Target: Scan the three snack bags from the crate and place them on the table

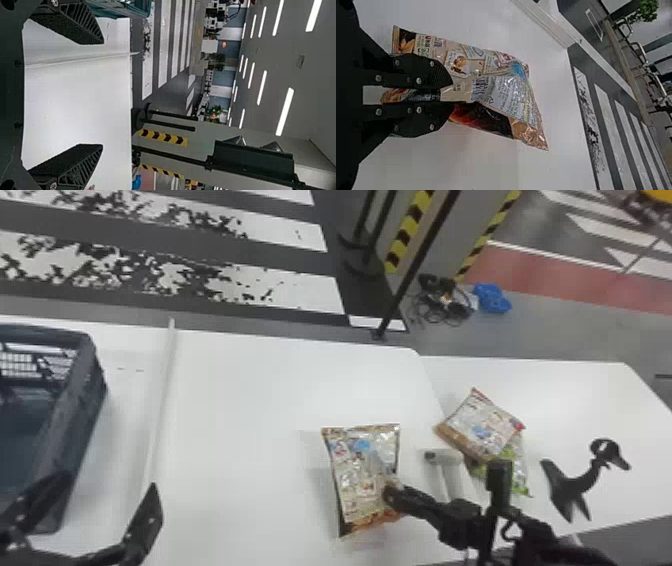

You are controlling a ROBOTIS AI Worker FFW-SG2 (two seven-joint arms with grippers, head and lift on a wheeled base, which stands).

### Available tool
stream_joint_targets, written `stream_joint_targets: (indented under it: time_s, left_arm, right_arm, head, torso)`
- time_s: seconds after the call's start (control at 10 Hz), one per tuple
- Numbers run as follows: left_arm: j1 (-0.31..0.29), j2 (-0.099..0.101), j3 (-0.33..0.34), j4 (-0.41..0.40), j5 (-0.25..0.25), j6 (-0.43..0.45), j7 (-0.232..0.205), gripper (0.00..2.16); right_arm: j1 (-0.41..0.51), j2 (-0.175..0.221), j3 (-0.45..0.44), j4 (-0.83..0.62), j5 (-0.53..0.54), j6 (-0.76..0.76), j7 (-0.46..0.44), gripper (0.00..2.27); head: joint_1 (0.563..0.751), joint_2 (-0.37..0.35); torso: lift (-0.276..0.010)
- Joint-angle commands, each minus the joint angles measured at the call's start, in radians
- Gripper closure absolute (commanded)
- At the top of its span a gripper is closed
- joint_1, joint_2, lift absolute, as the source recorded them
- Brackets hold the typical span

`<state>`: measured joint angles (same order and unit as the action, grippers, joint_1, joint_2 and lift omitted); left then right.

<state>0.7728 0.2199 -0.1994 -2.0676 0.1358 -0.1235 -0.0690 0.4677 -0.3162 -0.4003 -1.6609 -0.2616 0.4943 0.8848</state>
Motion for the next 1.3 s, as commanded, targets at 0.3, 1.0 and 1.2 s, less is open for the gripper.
stream_joint_targets:
  time_s: [0.3, 1.0, 1.2]
  left_arm:
    - [0.026, 0.001, -0.002, 0.001, -0.013, -0.028, 0.002, 0.06]
    - [0.043, 0.001, -0.046, 0.024, -0.076, -0.037, 0.032, 0.06]
    - [0.06, 0.006, -0.038, 0.027, -0.078, -0.086, 0.041, 0.06]
  right_arm:
    - [-0.118, 0.022, -0.17, 0.049, -0.22, 0.085, -0.043, 2.17]
    - [-0.547, -0.058, -0.299, 0.569, -0.277, -0.194, -0.488, 2.17]
    - [-0.669, -0.142, -0.293, 0.782, -0.266, -0.253, -0.609, 2.16]
  head:
    - [0.695, -0.35]
    - [0.695, -0.35]
    - [0.695, -0.35]
  torso:
    - [-0.037]
    - [-0.037]
    - [-0.037]
